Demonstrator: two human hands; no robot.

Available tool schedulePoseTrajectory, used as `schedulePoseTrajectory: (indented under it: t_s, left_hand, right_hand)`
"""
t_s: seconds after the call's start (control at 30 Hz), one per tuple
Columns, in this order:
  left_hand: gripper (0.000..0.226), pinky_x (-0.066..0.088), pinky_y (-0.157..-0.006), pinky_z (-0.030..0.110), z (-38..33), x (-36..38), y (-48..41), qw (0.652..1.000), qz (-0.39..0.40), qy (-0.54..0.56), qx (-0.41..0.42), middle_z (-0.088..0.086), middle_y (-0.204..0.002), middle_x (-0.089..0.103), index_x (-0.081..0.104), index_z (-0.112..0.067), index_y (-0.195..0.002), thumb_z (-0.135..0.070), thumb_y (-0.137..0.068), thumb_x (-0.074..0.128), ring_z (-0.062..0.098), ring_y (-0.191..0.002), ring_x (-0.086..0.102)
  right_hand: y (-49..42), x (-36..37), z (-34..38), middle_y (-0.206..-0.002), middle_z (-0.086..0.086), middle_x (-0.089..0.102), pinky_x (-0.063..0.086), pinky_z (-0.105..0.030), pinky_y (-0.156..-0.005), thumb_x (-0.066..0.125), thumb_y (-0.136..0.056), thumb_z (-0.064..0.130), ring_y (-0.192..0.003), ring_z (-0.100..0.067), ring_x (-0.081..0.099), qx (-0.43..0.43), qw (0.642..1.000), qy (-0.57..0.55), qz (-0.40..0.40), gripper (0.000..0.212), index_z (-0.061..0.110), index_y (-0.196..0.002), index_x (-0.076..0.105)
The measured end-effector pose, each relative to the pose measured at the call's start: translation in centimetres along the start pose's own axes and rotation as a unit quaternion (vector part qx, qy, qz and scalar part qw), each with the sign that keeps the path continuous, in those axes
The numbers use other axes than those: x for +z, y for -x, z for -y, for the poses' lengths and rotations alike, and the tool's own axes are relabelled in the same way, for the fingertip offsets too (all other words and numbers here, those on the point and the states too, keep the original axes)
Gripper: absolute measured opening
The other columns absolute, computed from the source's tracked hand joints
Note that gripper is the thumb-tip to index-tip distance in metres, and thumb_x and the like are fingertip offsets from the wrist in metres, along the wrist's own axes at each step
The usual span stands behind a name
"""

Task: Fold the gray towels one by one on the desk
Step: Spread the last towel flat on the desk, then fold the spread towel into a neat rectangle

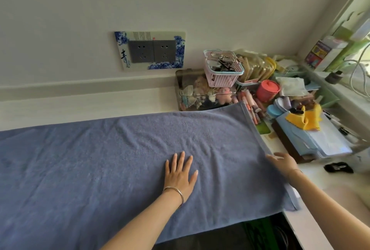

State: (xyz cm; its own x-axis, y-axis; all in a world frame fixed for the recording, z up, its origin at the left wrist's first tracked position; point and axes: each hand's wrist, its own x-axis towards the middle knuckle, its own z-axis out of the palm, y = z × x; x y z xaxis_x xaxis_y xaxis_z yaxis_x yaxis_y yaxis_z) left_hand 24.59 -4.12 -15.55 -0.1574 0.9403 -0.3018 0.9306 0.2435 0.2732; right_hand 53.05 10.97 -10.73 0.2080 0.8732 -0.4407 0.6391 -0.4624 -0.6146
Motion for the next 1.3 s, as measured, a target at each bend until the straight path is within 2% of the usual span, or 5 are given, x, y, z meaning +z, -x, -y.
schedulePoseTrajectory:
  t_s: [0.33, 0.63, 0.7, 0.87, 1.3]
  left_hand:
    - [0.053, 0.006, -0.117, 0.03, 1.6, -1.5, 0.5, 0.975, -0.067, 0.211, -0.023, 0.002, -0.157, 0.018, 0.018, -0.021, -0.15, -0.04, -0.101, 0.029, 0.018, -0.145, 0.012]
    - [0.057, 0.047, -0.082, 0.037, 14.8, -7.0, 4.3, 0.635, -0.218, 0.699, -0.245, 0.01, -0.119, 0.059, 0.05, -0.01, -0.131, -0.046, -0.101, 0.018, 0.028, -0.104, 0.057]
    - [0.058, 0.045, -0.094, 0.039, 17.5, -7.2, 5.7, 0.666, -0.229, 0.653, -0.28, 0.012, -0.124, 0.06, 0.056, -0.006, -0.126, -0.047, -0.101, 0.022, 0.028, -0.111, 0.056]
    - [0.047, 0.037, -0.087, 0.026, 19.7, -5.8, 8.0, 0.768, -0.219, 0.527, -0.289, 0.018, -0.116, 0.06, 0.054, 0.002, -0.118, -0.029, -0.086, 0.065, 0.027, -0.107, 0.056]
    - [0.023, 0.036, -0.063, 0.016, 17.3, -4.4, 6.4, 0.858, -0.25, 0.408, -0.187, 0.006, -0.084, 0.068, 0.069, -0.001, -0.101, -0.02, -0.087, 0.066, 0.017, -0.078, 0.06]
  right_hand:
    - [6.5, 2.8, 8.3, -0.117, -0.003, 0.063, 0.054, -0.021, -0.077, 0.055, -0.094, 0.014, -0.098, -0.015, 0.062, -0.169, 0.95, -0.125, 0.23, 0.037, 0.013, -0.13, 0.049]
    - [20.6, 17.8, 17.5, -0.094, -0.005, 0.063, 0.051, -0.016, -0.067, 0.049, -0.098, 0.026, -0.076, -0.016, 0.061, -0.317, 0.806, -0.007, 0.5, 0.04, 0.032, -0.136, 0.038]
    - [19.9, 19.0, 16.9, -0.1, -0.01, 0.067, 0.054, -0.023, -0.068, 0.045, -0.1, 0.025, -0.075, -0.018, 0.065, -0.278, 0.815, -0.044, 0.506, 0.031, 0.026, -0.13, 0.046]
    - [12.8, 20.0, 11.9, -0.121, -0.011, 0.056, 0.046, -0.032, -0.091, 0.06, -0.09, 0.022, -0.101, -0.022, 0.057, -0.218, 0.972, 0.012, 0.087, 0.036, 0.01, -0.124, 0.054]
    - [9.2, 17.1, 9.8, -0.064, -0.006, 0.056, 0.036, -0.027, -0.052, 0.064, -0.088, 0.029, -0.059, -0.022, 0.05, -0.198, 0.979, -0.049, 0.023, 0.025, 0.007, -0.077, 0.059]
